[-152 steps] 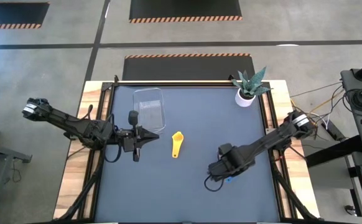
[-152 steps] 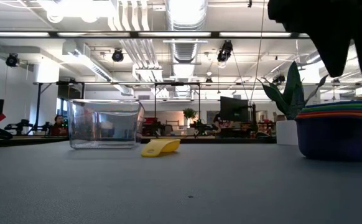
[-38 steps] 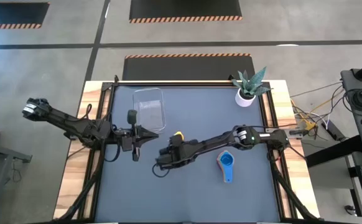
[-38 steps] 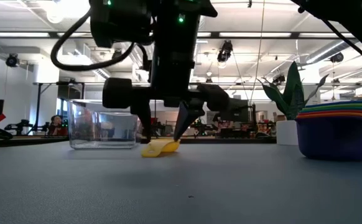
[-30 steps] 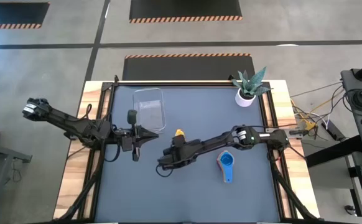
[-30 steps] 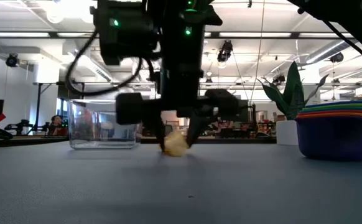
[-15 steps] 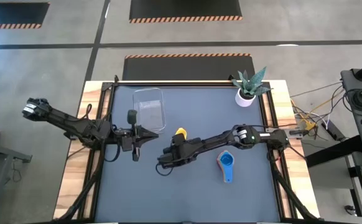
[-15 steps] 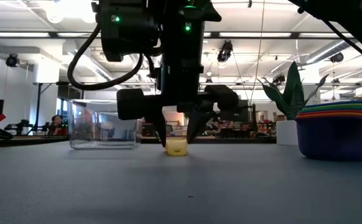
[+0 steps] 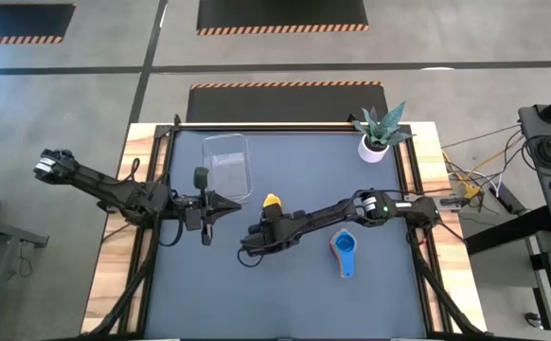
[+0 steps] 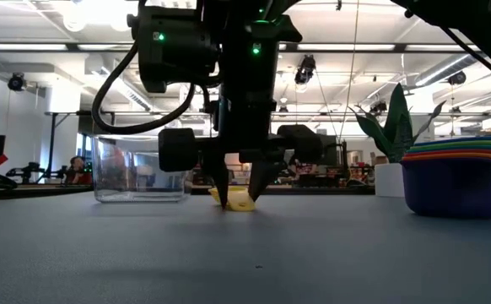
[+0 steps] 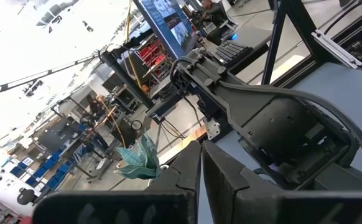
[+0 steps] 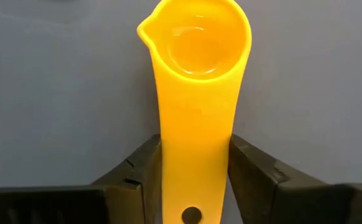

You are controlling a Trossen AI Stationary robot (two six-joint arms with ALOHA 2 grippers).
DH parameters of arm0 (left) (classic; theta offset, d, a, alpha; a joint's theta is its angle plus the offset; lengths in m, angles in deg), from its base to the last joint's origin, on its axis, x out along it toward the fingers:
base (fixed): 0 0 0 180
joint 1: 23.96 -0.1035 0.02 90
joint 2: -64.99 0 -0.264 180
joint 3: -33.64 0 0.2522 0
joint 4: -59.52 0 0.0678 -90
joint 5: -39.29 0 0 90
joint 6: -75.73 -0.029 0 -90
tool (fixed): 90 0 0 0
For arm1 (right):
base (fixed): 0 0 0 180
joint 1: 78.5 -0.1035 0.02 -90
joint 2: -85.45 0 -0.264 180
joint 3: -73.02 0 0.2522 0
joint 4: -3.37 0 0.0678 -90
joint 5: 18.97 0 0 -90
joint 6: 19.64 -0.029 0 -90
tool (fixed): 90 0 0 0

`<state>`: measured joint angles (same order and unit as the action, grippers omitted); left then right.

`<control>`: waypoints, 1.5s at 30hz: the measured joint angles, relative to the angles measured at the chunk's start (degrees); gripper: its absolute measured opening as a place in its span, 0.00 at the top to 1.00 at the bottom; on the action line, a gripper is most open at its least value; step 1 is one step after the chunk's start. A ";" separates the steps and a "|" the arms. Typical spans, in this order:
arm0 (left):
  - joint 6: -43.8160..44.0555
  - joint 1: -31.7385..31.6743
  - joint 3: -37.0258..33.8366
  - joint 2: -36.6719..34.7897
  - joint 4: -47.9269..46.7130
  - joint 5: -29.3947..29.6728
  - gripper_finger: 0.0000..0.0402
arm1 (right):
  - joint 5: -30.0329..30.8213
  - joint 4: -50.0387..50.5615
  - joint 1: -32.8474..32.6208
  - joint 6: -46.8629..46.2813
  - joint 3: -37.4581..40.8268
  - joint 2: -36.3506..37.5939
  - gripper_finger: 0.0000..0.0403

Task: Nest measuring cups in basket
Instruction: Stack the yellow measuring cup on top of the blue measuring cup

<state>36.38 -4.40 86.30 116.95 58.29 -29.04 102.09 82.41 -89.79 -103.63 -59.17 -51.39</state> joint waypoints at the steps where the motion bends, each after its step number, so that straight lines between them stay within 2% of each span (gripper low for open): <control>1: 0.00 0.01 0.00 0.00 0.00 0.00 1.00 | -0.02 0.00 0.00 0.01 0.02 0.00 0.64; 5: 0.00 0.00 0.00 0.00 0.00 0.00 1.00 | -0.25 0.20 0.04 0.44 -0.18 0.00 0.61; 25: 0.00 -0.01 0.00 0.00 -0.03 0.00 1.00 | 0.08 3.60 0.07 1.62 -1.86 0.97 0.63; 40: 0.02 0.01 0.00 -0.02 -0.20 0.00 1.00 | -0.33 13.90 -2.62 1.53 -1.92 11.88 0.63; 45: 0.02 -0.01 0.00 -0.09 -0.28 0.00 1.00 | -6.40 16.59 -4.96 1.08 -1.91 16.64 0.63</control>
<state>36.40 -4.40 86.30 116.87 58.01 -29.04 95.69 99.00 -94.75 -102.55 -61.09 -34.75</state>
